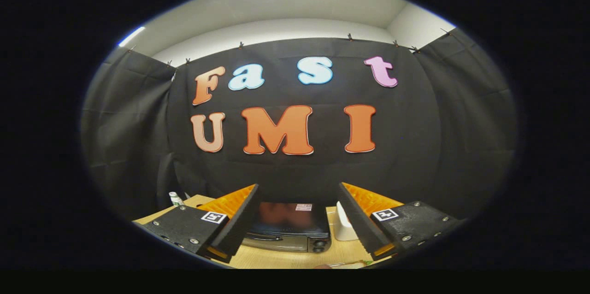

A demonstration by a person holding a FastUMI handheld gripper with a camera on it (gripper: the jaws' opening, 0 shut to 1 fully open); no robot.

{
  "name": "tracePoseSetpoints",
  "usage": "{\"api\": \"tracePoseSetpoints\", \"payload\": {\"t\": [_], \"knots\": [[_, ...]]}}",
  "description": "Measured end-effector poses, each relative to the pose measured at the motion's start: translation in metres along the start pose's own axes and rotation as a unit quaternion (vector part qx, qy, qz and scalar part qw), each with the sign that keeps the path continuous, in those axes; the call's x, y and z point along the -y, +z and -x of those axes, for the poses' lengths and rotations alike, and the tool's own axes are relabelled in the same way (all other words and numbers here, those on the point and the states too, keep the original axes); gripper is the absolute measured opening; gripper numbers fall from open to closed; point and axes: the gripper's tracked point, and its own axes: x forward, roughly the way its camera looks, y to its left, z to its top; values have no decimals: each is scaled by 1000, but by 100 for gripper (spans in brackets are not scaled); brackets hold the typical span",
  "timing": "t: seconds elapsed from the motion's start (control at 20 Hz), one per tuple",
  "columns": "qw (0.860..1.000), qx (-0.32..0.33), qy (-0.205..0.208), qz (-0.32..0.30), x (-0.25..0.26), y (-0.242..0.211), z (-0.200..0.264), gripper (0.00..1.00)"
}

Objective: Open the toaster oven, put the food inside, and close the toaster oven door.

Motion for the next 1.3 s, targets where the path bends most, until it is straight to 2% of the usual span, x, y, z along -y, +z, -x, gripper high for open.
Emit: {"api": "tracePoseSetpoints", "payload": {"t": [0.6,1.05,1.3], "knots": [[997,-79,25,5,-36,-79,-44,99],[988,-145,43,24,-73,-154,-81,99],[983,-176,41,42,-82,-195,-87,99]]}}
